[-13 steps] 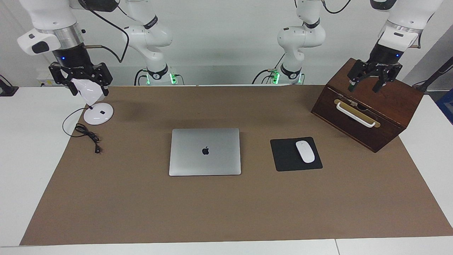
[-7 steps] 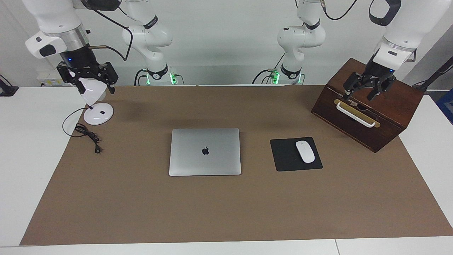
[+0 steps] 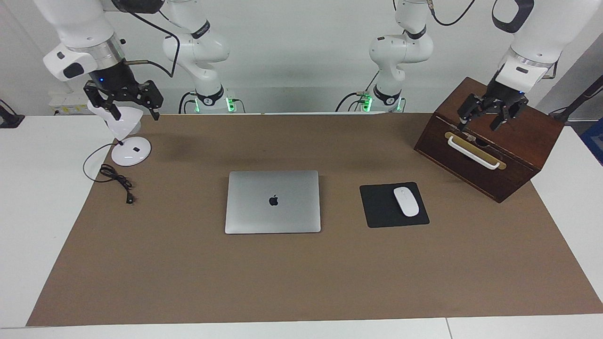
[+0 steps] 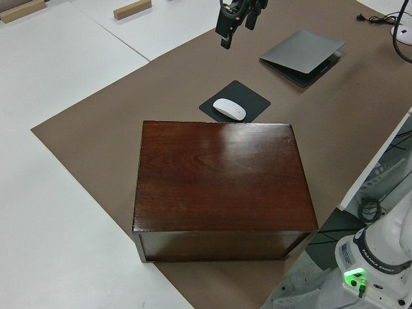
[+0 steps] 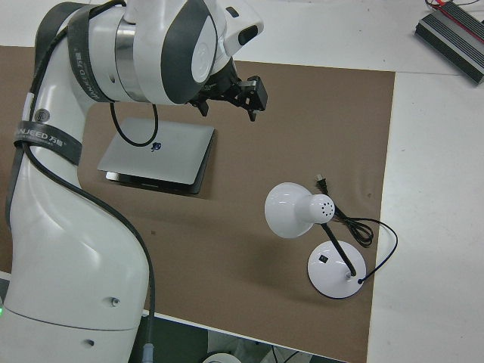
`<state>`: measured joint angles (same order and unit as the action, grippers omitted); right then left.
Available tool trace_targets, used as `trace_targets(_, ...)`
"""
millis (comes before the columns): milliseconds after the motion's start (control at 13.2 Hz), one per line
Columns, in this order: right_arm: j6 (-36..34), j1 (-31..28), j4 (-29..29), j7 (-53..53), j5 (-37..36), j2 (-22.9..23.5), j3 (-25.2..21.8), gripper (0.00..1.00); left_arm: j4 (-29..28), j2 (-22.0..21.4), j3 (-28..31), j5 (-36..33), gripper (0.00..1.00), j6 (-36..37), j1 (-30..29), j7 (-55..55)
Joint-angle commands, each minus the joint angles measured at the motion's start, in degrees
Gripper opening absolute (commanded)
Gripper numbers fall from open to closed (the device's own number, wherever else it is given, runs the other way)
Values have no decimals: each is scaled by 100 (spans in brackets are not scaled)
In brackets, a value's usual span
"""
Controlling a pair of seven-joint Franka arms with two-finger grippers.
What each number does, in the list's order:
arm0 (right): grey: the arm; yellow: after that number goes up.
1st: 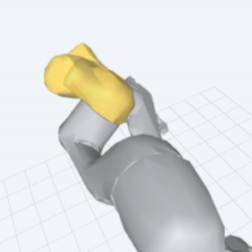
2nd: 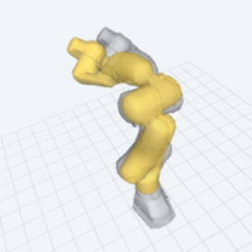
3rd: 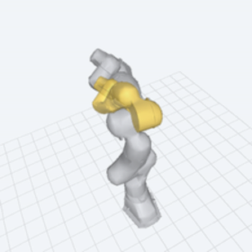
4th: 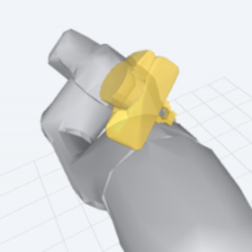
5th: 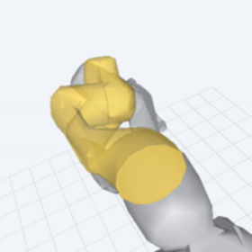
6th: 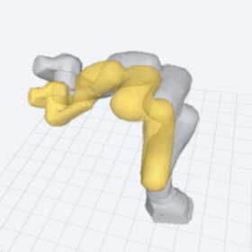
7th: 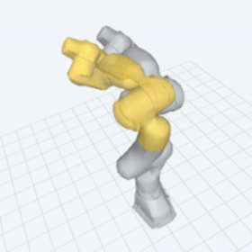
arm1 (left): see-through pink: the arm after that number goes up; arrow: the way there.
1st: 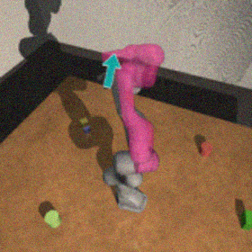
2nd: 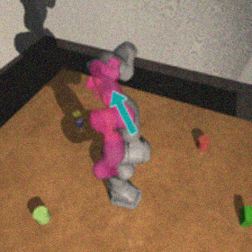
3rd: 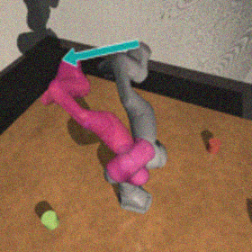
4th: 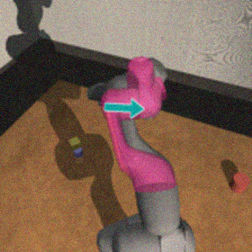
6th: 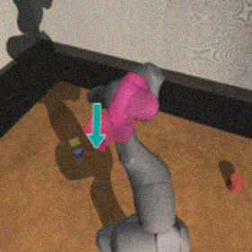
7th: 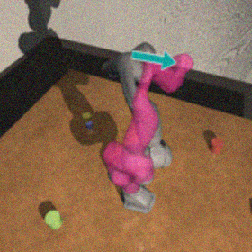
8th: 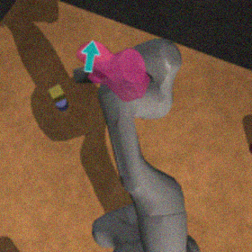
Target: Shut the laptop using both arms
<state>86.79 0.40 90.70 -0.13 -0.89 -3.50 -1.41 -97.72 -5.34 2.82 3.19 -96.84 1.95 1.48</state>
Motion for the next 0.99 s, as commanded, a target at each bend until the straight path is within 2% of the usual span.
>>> trace_targets(0, -145, -31, -9, 75, 124, -63, 18, 100, 130, 51, -44, -144, 100, 148, -28, -86)
trace_targets(912, -206, -40, 9, 92, 212, -81, 9, 100, 113, 51, -36, -240, 100, 157, 16, -77)
